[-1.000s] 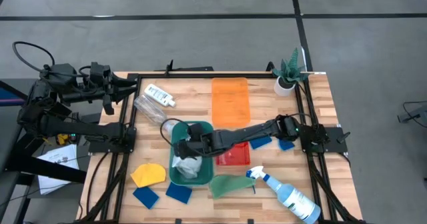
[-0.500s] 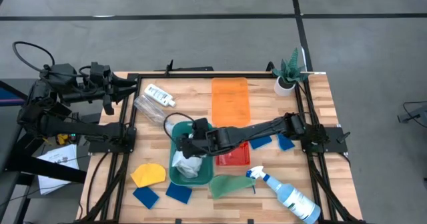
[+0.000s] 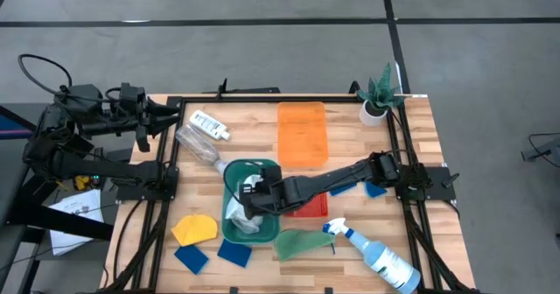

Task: Pick & Place Kitchen Items
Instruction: Put the white towel into the green bin

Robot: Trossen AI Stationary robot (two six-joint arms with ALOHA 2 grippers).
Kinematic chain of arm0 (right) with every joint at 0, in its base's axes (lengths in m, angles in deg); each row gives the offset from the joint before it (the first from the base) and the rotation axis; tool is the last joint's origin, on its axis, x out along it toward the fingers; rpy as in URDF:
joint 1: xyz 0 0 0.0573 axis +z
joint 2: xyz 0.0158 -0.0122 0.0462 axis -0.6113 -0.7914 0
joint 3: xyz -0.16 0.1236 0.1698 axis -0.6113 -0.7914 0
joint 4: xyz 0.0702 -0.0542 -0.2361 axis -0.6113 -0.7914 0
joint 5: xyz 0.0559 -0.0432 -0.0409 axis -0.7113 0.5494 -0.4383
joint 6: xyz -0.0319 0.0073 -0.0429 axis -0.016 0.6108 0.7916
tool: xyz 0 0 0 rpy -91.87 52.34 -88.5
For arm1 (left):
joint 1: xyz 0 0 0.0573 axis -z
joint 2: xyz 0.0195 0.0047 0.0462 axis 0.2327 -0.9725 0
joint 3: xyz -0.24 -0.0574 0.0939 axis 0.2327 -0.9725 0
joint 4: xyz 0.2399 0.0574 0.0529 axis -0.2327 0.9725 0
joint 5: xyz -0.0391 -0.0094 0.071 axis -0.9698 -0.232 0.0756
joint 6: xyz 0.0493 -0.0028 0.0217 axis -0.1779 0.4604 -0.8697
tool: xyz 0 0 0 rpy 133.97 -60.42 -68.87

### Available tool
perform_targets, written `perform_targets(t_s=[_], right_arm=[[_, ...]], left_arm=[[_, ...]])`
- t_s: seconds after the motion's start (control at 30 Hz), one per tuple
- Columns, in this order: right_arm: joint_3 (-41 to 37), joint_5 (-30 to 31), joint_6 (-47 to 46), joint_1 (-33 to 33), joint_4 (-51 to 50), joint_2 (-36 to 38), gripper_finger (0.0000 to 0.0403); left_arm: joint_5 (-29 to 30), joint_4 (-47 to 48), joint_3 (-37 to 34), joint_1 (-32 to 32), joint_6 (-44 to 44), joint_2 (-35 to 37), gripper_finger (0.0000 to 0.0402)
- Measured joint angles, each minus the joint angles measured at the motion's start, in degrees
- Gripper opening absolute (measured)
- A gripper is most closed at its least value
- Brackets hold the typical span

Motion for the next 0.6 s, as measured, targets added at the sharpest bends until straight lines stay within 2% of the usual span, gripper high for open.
perform_targets(t_s=[0.13, 0.23, 0.47, 0.6], right_arm=[[-3.2, -6.3, 3.3, -2.3, 6.3, 0.1, 0.0012], [-5.5, -7.9, 5.6, -3.4, 12.5, 0.1, 0.0003], [-5.8, -12.5, 9.0, -4.8, 13.3, 0.1, 0.0001], [-5.8, -13.4, 12.6, -4.8, 18.8, 0.1, 0.0]], left_arm=[[0.0, 0.0, 0.0, 0.0, 0.0, 0.0, 0.0131], [0.0, -0.1, 0.0, 0.0, 0.0, 0.0, 0.0131], [-0.1, -0.3, 0.0, 0.0, 0.0, 0.0, 0.0131], [-0.1, -0.3, 0.0, 0.0, 0.0, 0.0, 0.0131]])
